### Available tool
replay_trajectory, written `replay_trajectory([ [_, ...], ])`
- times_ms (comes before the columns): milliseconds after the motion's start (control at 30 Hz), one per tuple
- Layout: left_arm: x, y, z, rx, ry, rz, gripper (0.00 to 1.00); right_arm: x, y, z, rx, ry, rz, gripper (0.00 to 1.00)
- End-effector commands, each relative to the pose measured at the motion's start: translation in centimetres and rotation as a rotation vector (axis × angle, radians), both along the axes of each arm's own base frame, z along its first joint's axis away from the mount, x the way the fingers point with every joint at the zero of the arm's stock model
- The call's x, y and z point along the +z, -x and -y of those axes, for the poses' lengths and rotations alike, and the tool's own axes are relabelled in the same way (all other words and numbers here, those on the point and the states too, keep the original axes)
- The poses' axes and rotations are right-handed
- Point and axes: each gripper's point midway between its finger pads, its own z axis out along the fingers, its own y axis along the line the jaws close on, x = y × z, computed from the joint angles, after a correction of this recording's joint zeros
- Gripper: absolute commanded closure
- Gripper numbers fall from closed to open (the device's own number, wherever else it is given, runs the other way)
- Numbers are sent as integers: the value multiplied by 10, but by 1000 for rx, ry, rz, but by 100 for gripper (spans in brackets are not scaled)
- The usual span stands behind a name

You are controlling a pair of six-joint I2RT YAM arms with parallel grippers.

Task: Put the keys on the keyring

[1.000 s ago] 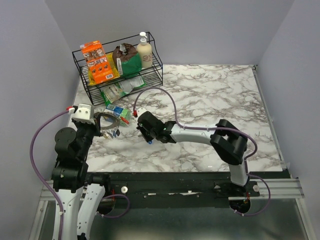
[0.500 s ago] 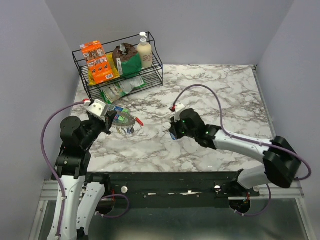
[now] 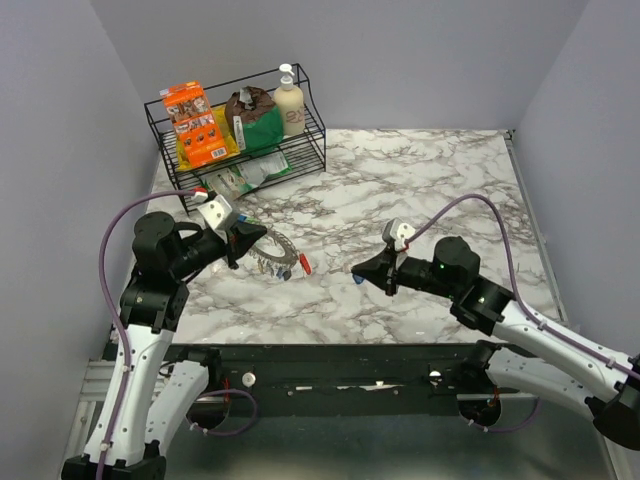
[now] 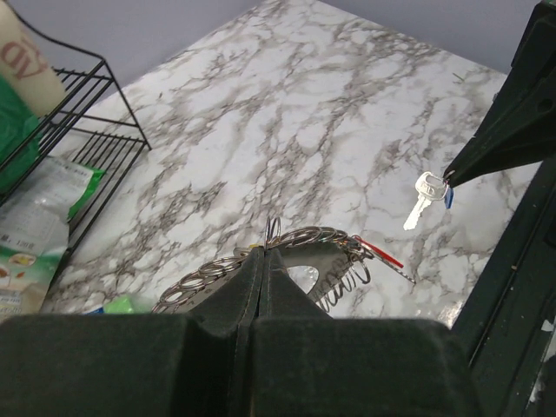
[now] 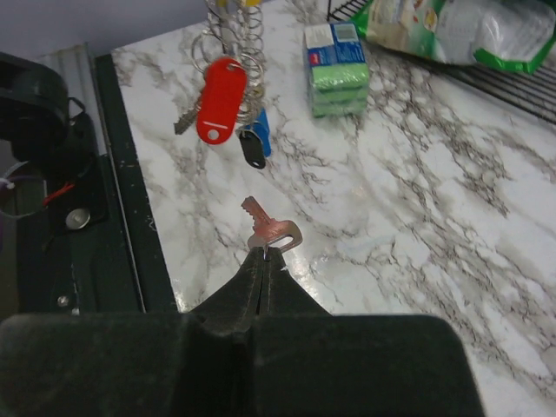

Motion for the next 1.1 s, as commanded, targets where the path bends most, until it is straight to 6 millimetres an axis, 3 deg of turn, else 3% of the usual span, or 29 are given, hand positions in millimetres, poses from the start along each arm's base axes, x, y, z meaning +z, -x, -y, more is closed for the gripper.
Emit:
replay_trajectory([
  [0, 37, 17, 26, -164, 20, 130, 100, 18, 31, -1, 190, -37, 108, 99],
  [400, 23, 30, 86, -395, -49, 136, 100, 54, 90, 10, 478, -106, 190, 100],
  [467, 21, 30, 91, -407, -56, 140, 100, 56, 90, 10, 483, -108, 185, 100],
  [567, 18, 26, 90, -386, -71, 146, 100, 39, 79, 10, 422, -65, 133, 100],
  [700, 13, 21, 83, -334, -98, 171, 100, 26, 30, 24, 95, -48, 91, 100],
  [800, 8, 20, 79, -311, -104, 186, 100, 43, 6, 44, -117, -126, 117, 100],
  [900, -1, 19, 78, -298, -110, 178, 100, 41, -9, 64, -258, -165, 153, 100],
  [1033, -13, 22, 79, -312, -98, 160, 100, 0, -29, 64, -357, -71, 39, 100],
  [1067, -7, 25, 79, -315, -79, 193, 100, -8, -31, 62, -359, -51, 11, 100],
])
